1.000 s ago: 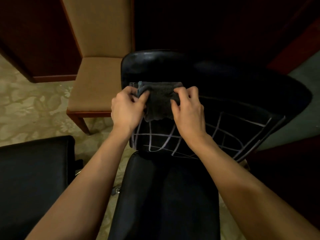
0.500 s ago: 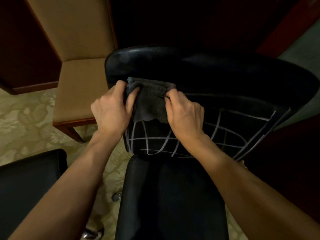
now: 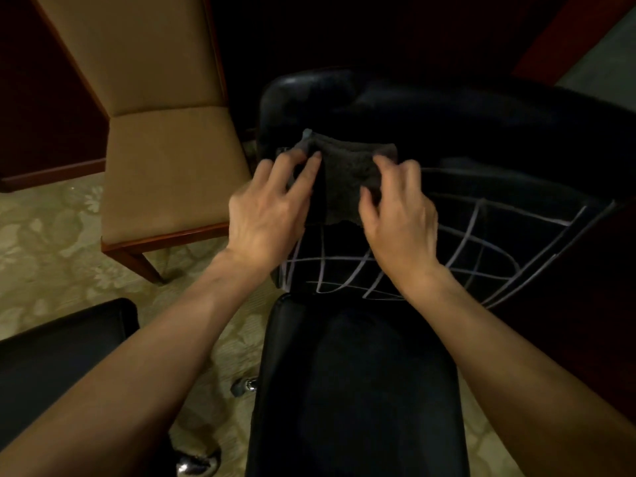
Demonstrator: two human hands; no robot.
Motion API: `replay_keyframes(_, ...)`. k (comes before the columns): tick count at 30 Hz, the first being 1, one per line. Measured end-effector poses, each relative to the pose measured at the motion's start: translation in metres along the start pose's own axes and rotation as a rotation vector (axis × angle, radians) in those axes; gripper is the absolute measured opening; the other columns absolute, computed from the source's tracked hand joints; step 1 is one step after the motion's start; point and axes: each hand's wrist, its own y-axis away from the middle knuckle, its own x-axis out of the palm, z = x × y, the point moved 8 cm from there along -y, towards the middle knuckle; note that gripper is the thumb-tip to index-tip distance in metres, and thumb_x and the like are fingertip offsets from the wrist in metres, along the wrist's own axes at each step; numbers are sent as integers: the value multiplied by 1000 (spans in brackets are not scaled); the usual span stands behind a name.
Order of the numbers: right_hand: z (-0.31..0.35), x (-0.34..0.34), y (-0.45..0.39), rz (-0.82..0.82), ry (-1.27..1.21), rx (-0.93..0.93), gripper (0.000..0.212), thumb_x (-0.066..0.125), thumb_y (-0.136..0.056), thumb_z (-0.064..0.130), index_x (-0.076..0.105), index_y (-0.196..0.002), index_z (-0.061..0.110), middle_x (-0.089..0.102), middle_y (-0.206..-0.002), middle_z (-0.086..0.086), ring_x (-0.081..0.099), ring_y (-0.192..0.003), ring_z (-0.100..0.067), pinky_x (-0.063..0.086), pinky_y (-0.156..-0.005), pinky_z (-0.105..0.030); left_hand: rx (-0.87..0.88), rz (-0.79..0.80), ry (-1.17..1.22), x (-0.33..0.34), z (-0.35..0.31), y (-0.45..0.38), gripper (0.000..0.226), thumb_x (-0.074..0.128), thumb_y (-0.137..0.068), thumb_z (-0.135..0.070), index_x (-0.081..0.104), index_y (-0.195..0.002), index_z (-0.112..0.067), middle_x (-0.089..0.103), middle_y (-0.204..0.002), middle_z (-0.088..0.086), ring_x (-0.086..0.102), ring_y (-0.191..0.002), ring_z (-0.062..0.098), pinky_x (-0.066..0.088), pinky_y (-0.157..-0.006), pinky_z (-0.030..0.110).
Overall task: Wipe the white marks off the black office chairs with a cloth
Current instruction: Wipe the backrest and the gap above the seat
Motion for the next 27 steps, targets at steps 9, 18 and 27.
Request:
replay_keyframes(9,-15,18,-8,-14,92,-52,19,65,-89,6,64,-107,0,62,-102,-15,63,-61,-23,48,-45,-28,108,-35,-194,19,-17,-32,31,62,-89,-19,66,-120,-15,67,-105,5,58,-79,32,41,-59,37)
replay_keyframes(18,-37,18,3,34,102,-25,10,73,-82,10,67,-90,7,65,-85,-9,58,-48,-22,34,-45,-25,-28,74,-48,38,-34,-14,28,58,-89,-20,68,-113,-10,64,-97,8,55,-78,31,44,-56,38)
replay_keyframes(27,-37,-18,-42,-63,69,-8,21,68,-87,15,66,-106,5,59,-98,-16,60,-61,-25,47,-47,-31,-30,-13,-41,7,-36,-57,27,59,-93,-18,65,-117,-7,64,-110,11,54,-89,31,46,-65,42)
